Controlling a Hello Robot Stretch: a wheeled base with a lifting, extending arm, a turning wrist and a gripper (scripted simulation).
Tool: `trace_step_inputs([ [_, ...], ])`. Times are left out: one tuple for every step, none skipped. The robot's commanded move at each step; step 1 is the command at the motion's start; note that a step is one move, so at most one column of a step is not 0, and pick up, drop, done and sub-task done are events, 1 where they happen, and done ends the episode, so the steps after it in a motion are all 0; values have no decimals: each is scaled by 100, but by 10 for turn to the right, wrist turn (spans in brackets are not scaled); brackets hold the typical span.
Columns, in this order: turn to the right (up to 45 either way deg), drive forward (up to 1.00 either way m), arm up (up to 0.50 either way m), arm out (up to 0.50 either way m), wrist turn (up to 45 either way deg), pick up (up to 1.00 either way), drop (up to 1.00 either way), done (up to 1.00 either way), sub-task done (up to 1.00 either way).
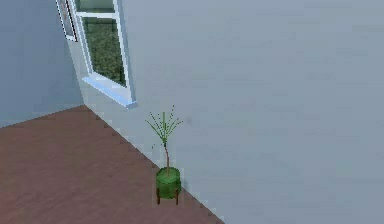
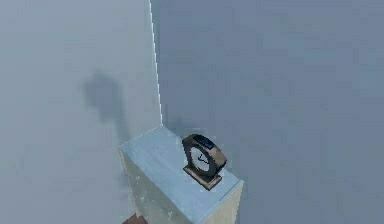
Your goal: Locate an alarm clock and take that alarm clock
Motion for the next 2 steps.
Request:
trace_step_inputs([
  [0, 0, 28, 0, 0, 0, 0, 0, 0],
  [0, 0, 0, 28, 0, 0, 0, 0, 0],
])
